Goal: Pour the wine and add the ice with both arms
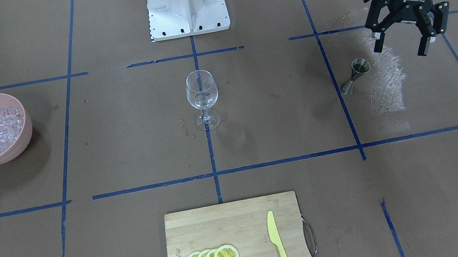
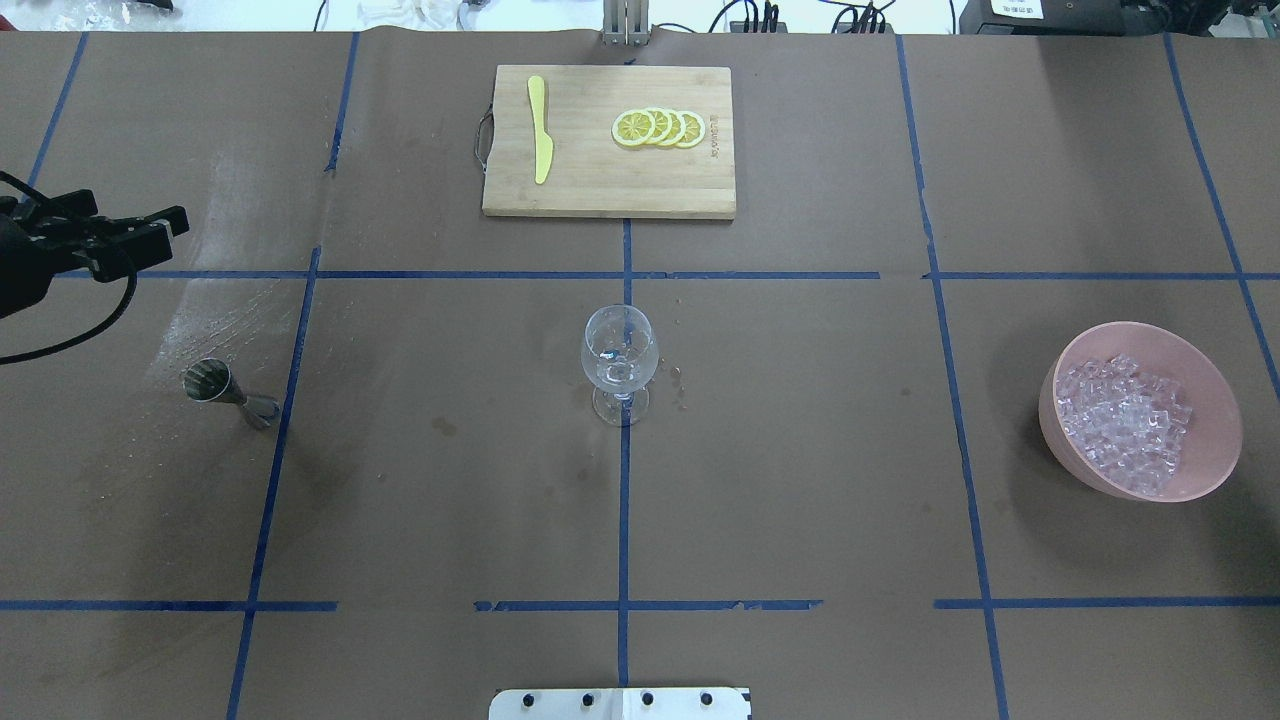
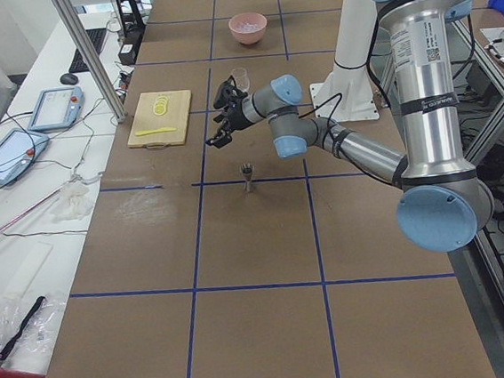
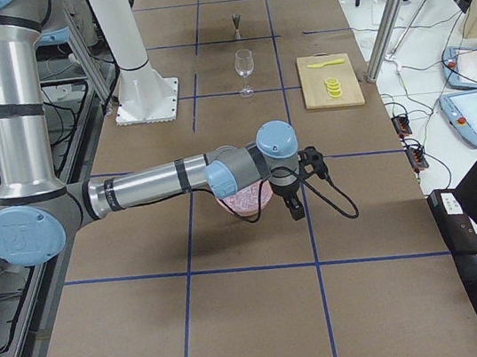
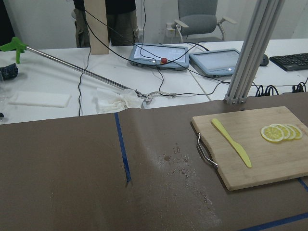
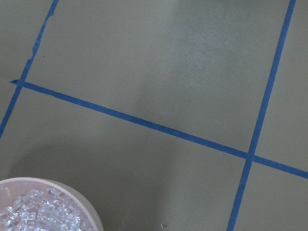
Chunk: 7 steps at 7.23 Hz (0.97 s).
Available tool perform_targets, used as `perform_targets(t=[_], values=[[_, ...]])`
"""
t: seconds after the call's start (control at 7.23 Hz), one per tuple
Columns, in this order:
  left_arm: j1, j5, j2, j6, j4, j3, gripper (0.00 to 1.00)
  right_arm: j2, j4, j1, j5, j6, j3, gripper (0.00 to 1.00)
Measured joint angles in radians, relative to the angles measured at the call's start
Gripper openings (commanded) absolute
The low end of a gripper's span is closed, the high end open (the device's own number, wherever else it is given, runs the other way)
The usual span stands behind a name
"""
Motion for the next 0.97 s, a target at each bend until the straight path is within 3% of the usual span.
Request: perform_targets(t=[0.42, 0.69, 0.97], values=[[0.278, 0.41, 0.048, -0.193, -0.026, 0.075, 1.0, 0.0, 0.0, -0.001, 0.0, 0.0, 0.0, 1.0], [0.367, 0.559, 0.042, -0.27, -0.031, 0.147, 1.0, -0.001, 0.0, 0.0, 0.0, 0.0, 0.0, 1.0], [0.424, 0.639, 0.022, -0.303, -0.033, 0.205, 0.99, -0.001, 0.0, 0.001, 0.0, 0.0, -0.002, 1.0]])
